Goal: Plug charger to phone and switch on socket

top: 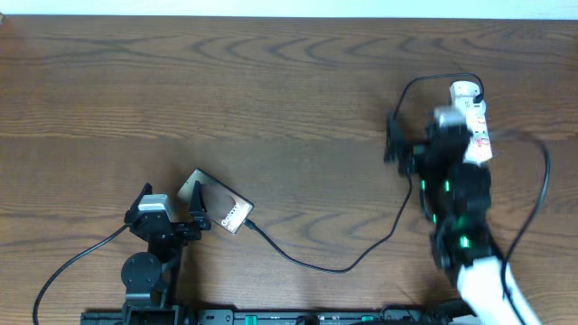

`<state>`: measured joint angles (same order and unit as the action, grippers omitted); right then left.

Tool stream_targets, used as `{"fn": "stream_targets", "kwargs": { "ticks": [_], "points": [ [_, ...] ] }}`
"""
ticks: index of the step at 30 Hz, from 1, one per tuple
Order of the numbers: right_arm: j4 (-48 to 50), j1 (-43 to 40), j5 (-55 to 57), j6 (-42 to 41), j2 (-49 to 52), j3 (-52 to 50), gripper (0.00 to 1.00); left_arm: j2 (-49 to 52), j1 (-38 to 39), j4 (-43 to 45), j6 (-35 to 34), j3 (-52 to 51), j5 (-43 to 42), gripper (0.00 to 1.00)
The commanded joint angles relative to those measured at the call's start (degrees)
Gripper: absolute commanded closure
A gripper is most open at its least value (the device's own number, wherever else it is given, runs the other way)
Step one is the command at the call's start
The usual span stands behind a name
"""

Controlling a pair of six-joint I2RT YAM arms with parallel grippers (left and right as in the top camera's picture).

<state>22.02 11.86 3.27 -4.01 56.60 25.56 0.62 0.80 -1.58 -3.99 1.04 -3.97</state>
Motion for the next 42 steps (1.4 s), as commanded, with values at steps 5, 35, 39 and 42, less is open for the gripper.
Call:
{"fn": "stream_targets", "kwargs": {
  "ticks": [5,35,39,42],
  "points": [
    [1.38,-2.75,1.11,1.51,-20.98,-17.68,0.01,-0.37,-0.31,-2.21,0.76,-0.81,-0.98,0.09],
    [-26.12,-5.9,0.59,-4.96,-56.33,-25.24,0.01,-0.39,-0.31,-2.21,0.76,-0.81,-0.98,0.08],
    [-26.12,-5.88,0.44,-4.94,-56.33,-25.24,0.01,-0.37,-0.31,-2.21,0.74,-0.81,-0.98,0.08],
    [-26.08,-5.88,0.44,-4.94,-56.33,-25.24,0.01,-0.37,-0.31,-2.21,0.76,-0.81,-0.98,0.08]
  ]
}}
